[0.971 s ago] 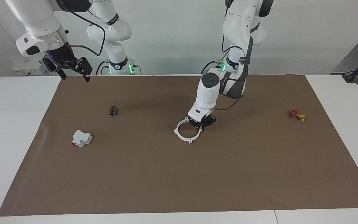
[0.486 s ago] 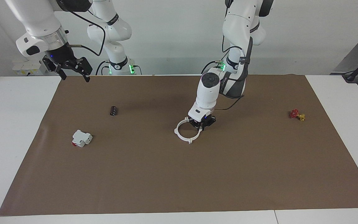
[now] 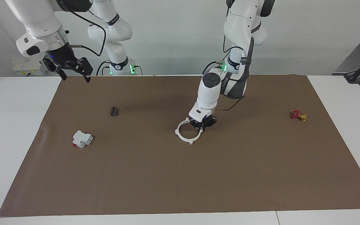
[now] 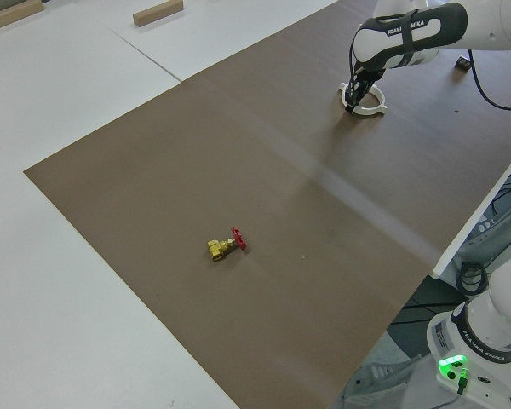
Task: Assemble drain pipe with both arms
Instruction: 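Press the held half-ring onto the placed half-ring to close the ring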
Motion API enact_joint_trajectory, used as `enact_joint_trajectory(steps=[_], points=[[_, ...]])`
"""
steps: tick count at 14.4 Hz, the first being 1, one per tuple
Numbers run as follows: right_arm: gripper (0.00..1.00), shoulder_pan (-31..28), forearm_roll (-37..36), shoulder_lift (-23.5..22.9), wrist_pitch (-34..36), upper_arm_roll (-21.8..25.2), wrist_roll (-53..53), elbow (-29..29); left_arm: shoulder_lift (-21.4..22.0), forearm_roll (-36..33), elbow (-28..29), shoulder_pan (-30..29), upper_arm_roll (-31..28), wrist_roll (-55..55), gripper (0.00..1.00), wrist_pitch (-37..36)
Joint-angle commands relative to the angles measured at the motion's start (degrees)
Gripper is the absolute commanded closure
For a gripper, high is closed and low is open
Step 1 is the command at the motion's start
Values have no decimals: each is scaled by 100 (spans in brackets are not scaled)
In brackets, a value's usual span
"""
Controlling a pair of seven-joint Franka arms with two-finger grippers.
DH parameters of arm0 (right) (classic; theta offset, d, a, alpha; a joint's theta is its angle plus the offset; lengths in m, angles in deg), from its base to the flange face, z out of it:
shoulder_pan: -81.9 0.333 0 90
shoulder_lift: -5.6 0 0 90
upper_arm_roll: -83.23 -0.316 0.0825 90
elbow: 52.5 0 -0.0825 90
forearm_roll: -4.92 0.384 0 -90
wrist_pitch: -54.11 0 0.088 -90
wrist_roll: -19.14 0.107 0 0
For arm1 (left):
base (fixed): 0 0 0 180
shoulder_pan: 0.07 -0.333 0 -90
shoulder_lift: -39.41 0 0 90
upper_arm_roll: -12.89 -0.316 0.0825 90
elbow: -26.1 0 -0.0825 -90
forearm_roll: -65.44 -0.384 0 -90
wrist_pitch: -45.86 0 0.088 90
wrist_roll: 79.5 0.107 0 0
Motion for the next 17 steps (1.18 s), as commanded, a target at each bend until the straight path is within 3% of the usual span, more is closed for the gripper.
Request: enact_joint_trajectory(steps=[1,8,9,12,14,17], points=[[0,-34,113,64,25,-11,-28,36,167,-147,232,90,-64,-89,100,131],[0,-34,113,64,25,-11,-28,36,150,-147,232,55,-64,-89,100,334],[0,-34,113,64,25,-10,-28,36,150,-147,232,55,-64,-89,90,334],[0,-34,113,64,25,-19,-28,36,150,-147,232,46,-64,-71,45,325],[0,-34,113,64,25,-10,-28,36,150,-147,232,46,-64,-63,7,316],[0,-34,113,64,25,-10,-28,36,159,-147,180,46,-64,-71,1,246]])
